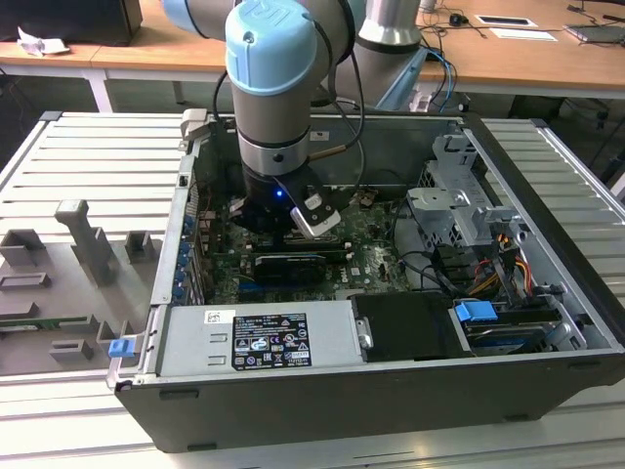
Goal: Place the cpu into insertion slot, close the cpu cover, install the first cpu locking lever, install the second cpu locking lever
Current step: 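Install the second cpu locking lever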
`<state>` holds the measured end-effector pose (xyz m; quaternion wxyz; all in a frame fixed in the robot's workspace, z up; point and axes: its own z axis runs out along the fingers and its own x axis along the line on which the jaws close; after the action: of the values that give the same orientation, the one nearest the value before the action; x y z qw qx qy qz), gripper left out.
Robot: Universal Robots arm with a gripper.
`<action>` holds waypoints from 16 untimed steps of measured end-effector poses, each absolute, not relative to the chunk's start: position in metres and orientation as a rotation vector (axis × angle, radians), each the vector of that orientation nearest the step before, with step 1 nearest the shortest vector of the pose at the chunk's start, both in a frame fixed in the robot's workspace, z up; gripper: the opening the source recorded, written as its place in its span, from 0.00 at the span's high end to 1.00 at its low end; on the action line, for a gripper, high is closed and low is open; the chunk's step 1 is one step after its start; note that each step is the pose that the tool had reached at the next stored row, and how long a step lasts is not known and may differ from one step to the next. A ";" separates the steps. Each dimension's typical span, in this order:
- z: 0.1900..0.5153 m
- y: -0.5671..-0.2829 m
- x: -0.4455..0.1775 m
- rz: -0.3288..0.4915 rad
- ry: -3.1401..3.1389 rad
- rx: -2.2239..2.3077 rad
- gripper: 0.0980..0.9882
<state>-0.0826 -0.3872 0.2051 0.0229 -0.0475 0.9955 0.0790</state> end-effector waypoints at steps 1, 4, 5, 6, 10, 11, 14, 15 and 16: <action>0.204 -0.387 -0.083 0.249 3.082 -0.147 0.99; 0.203 -0.387 -0.083 0.267 3.080 -0.147 0.99; 0.203 -0.387 -0.083 0.269 3.079 -0.146 0.99; 0.203 -0.387 -0.083 0.272 3.079 -0.146 0.99; 0.203 -0.387 -0.083 0.312 3.074 -0.145 0.99; 0.203 -0.387 -0.083 0.317 3.074 -0.145 0.99; 0.202 -0.387 -0.083 0.342 3.070 -0.145 0.99; 0.202 -0.387 -0.083 0.352 3.069 -0.144 0.99; 0.202 -0.387 -0.083 0.358 3.068 -0.144 0.99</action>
<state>-0.0828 -0.3872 0.2016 0.0248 -0.0466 0.9919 0.1156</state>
